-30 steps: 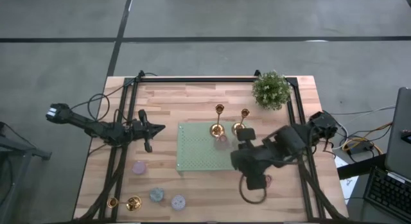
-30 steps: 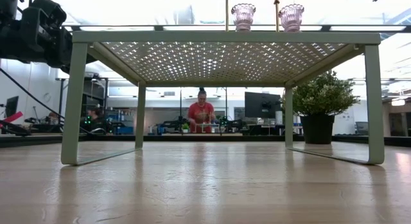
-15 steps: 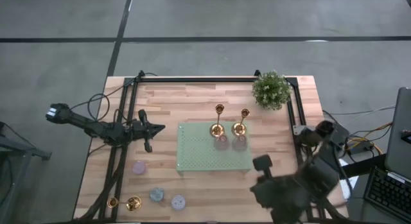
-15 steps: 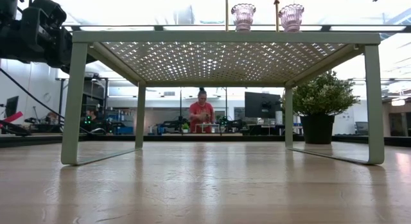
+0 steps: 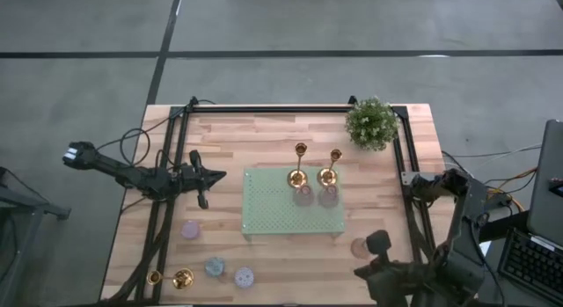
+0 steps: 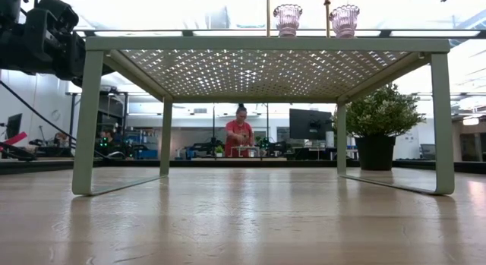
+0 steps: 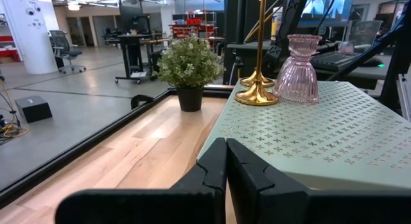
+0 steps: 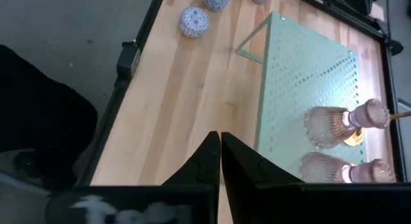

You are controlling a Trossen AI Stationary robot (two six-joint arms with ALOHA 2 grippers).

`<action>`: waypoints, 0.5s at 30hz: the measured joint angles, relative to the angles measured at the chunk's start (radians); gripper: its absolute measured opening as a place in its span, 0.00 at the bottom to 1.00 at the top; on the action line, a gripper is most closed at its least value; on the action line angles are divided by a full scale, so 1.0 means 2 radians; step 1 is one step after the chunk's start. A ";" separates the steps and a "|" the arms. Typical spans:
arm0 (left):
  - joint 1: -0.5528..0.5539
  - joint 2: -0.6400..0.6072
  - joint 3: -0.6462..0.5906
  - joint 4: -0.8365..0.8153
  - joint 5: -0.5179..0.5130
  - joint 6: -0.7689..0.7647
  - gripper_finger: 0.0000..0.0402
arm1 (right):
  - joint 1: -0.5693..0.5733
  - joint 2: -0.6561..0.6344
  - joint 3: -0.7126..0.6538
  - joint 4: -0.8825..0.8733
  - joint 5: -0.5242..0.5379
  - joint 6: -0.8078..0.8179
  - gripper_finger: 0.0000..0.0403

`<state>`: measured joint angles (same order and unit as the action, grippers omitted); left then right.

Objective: Pick & Place candle stick holders
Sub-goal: Put the gold candle holder on the shelf

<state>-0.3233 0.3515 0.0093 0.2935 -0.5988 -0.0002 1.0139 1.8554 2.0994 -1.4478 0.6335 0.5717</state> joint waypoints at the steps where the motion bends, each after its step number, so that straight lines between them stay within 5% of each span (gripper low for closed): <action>1: 0.000 0.000 0.000 0.000 0.000 0.000 0.03 | 0.004 -0.004 -0.017 0.013 0.000 0.001 0.02; 15: 0.000 0.000 0.000 -0.002 0.000 0.000 0.03 | 0.045 -0.165 -0.329 0.313 -0.041 -0.029 0.02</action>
<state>-0.3229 0.3513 0.0090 0.2886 -0.5991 -0.0002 1.1045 1.5259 1.4409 -0.8212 0.5520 0.5134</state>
